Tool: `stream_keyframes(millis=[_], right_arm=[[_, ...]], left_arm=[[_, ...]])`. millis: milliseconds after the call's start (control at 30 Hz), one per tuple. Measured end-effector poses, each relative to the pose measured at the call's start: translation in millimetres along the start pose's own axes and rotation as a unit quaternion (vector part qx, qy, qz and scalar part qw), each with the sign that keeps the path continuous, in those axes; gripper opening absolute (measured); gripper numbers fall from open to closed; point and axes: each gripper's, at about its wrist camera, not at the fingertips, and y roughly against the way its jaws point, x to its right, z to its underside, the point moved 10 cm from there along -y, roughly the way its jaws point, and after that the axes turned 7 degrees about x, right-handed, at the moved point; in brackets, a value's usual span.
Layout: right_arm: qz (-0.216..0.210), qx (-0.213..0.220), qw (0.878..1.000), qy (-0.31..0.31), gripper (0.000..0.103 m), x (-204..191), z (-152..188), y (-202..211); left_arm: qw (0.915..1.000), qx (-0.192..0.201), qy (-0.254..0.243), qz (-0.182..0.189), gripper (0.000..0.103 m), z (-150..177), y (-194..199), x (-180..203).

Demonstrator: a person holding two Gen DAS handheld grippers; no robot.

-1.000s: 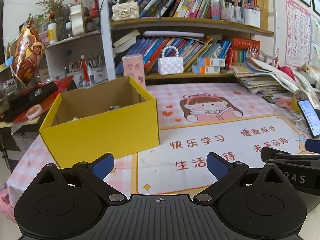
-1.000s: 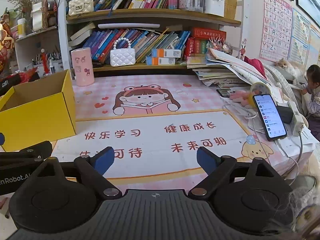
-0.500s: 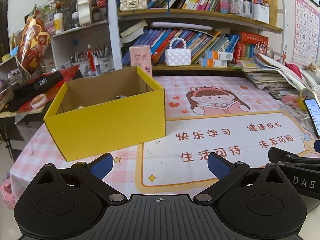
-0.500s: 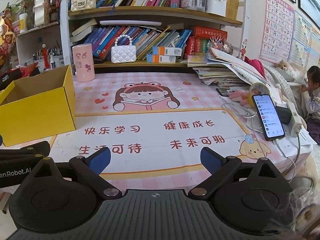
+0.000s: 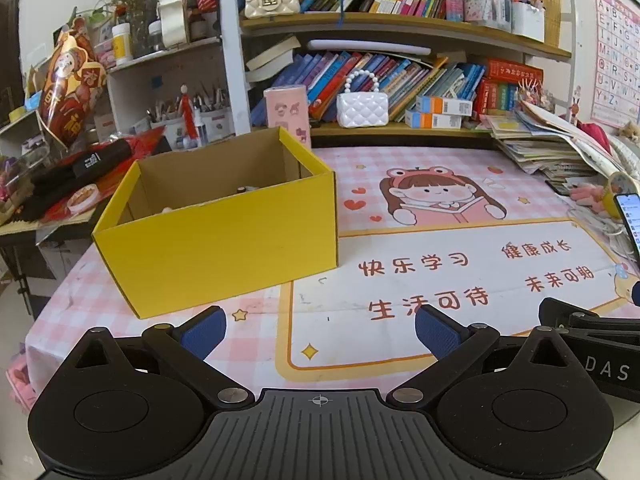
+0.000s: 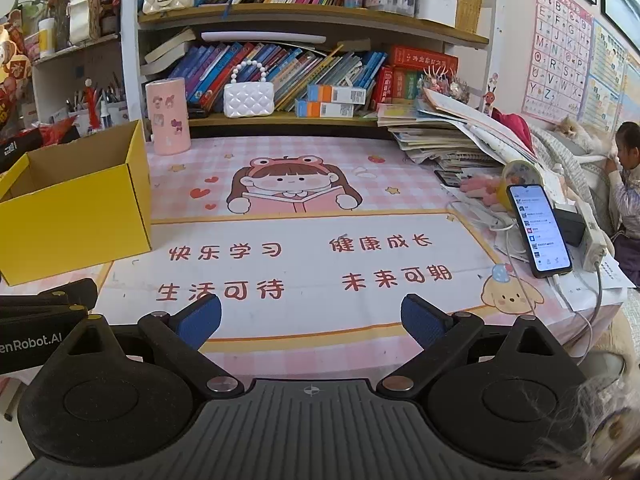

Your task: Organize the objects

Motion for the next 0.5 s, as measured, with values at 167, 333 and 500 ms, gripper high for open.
stream_keyframes(millis=[167, 333, 500], right_arm=[[-0.001, -0.001, 1.0, -0.001, 0.097, 0.1, 0.4, -0.6], [0.0, -0.004, 1.0, 0.0, 0.097, -0.3, 1.5, -2.2], [0.002, -0.008, 1.0, 0.0, 0.097, 0.7, 3.0, -5.1]], left_arm=[[1.0, -0.001, -0.002, -0.002, 0.102, 0.7, -0.8, -0.2], [1.0, -0.002, 0.001, -0.002, 0.102, 0.4, -2.4, -0.8], [1.0, 0.005, 0.004, 0.005, 0.102, -1.1, -1.2, 0.4]])
